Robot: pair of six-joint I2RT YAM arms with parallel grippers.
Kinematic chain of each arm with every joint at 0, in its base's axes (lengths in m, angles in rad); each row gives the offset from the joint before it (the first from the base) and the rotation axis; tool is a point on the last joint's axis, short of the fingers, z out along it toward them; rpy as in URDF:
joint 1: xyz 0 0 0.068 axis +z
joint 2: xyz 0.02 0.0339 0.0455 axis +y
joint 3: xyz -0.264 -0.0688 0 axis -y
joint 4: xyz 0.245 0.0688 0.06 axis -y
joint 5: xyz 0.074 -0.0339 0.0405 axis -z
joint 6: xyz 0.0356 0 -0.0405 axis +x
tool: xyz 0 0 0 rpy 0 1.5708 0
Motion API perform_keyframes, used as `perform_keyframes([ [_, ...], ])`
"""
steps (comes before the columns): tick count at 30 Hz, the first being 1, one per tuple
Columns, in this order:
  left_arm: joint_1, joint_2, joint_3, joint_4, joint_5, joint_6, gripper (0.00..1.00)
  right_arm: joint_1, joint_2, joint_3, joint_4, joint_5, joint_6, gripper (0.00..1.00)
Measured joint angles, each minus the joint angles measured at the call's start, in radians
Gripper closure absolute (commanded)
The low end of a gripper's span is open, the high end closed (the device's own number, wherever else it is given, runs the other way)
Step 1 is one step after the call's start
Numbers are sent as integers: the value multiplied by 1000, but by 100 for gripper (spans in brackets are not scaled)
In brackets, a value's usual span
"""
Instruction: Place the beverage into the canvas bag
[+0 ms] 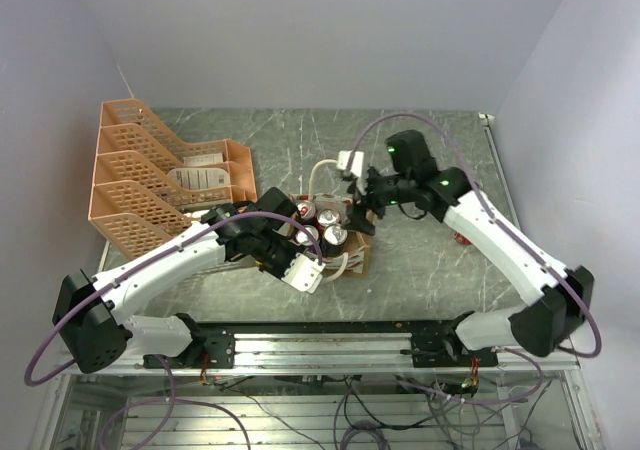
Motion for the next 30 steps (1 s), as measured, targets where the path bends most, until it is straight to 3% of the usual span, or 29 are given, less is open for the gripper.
perform_keyframes([
  [8, 0, 0, 0, 3, 3, 0, 93, -313, -278, -125, 81, 56, 96, 10],
  [12, 0, 0, 0, 4, 4, 0, 93, -448, -316, -145, 110, 138, 161, 8],
  [23, 0, 0, 0, 13, 10, -14, 93, -774, -116, -167, 168, 303, 256, 0],
  [30, 0, 0, 0, 18, 12, -14, 93, -844, 50, -131, 168, 318, 254, 0],
])
